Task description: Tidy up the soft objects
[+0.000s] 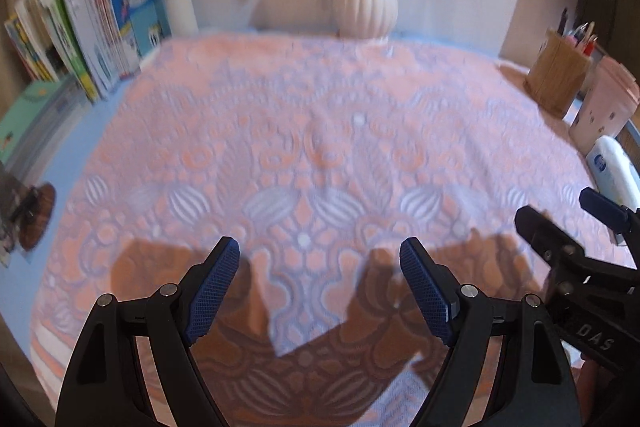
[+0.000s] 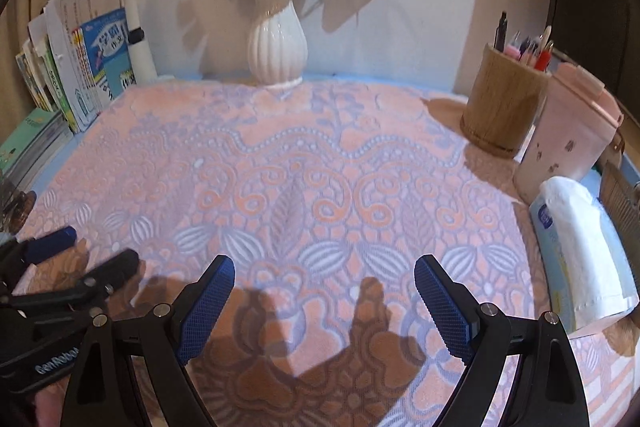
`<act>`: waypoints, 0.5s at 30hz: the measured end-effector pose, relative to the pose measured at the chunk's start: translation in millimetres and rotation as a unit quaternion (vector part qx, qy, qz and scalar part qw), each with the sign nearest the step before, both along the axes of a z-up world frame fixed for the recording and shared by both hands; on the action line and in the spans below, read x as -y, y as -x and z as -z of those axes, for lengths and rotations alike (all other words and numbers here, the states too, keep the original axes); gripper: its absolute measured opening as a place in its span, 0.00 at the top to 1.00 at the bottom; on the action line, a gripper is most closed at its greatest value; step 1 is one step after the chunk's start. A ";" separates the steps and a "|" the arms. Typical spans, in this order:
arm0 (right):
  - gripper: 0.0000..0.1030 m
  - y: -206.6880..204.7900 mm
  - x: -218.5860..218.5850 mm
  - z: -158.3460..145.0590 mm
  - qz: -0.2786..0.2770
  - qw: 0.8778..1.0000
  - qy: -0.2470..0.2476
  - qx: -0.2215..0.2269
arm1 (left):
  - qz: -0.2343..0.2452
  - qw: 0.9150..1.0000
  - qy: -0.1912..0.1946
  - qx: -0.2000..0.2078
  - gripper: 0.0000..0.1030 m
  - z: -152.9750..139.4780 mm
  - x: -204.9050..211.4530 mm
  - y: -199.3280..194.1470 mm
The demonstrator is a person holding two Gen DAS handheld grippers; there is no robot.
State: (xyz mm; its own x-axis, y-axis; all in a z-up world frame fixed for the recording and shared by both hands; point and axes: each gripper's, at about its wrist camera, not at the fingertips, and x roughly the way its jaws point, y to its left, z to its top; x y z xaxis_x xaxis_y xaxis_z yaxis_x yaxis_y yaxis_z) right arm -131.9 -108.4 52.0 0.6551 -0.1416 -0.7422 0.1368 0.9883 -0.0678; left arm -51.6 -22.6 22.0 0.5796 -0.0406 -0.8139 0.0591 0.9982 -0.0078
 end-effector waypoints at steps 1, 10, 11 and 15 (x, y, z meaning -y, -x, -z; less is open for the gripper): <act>0.12 -1.0 0.7 3.5 0.002 1.000 -0.001 -0.008 | -0.001 1.000 -0.003 -0.010 0.21 3.6 0.2 -1.5; 0.12 -12.1 10.7 21.2 0.004 0.997 -0.038 -0.061 | -0.026 0.999 -0.003 -0.031 0.00 14.0 -3.9 -10.8; 0.11 -13.7 13.4 23.6 0.006 0.997 -0.045 -0.069 | -0.026 0.999 -0.001 -0.031 0.00 13.8 -4.5 -11.5; 0.04 -14.9 14.5 25.1 0.005 0.996 -0.051 -0.074 | -0.026 0.999 -0.005 -0.029 0.00 14.0 -3.4 -11.3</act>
